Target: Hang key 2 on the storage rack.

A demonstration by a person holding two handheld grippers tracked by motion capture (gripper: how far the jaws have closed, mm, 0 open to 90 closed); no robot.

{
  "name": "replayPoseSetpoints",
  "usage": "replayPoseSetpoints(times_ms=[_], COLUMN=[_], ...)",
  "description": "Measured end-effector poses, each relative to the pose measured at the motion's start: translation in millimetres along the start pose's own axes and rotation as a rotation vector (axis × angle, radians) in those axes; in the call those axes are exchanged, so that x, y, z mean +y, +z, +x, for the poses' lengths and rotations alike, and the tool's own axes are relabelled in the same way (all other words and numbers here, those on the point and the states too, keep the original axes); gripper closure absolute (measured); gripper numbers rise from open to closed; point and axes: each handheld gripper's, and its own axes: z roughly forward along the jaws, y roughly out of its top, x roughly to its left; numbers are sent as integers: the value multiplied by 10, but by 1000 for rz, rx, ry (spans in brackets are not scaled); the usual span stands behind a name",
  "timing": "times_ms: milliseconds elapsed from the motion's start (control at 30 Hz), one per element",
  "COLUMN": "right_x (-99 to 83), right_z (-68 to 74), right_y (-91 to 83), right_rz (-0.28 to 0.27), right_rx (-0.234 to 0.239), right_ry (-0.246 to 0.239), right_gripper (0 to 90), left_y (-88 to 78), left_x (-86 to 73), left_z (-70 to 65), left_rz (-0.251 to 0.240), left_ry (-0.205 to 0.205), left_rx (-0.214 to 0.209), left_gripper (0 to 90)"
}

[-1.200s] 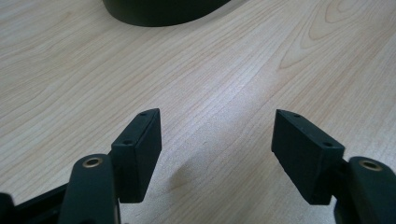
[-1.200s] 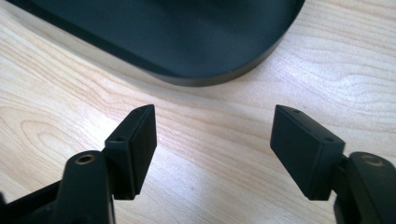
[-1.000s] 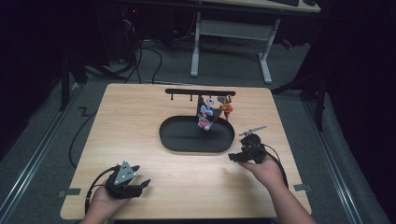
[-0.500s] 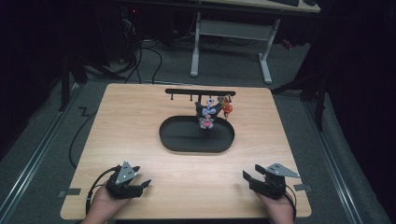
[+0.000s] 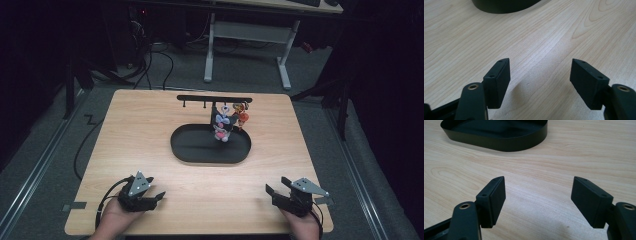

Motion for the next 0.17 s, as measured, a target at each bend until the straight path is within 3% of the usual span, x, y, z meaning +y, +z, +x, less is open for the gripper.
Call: replayPoseSetpoints(times_ms=[167], right_x=[6], right_z=[24], right_y=[-21], right_rz=[-11], right_rx=[-8], right_ry=[9], right_gripper=[280], left_y=[-10], left_x=[11], left_z=[-7], left_rz=[-3], left_ry=[12], left_rx=[-5], left_gripper=[329])
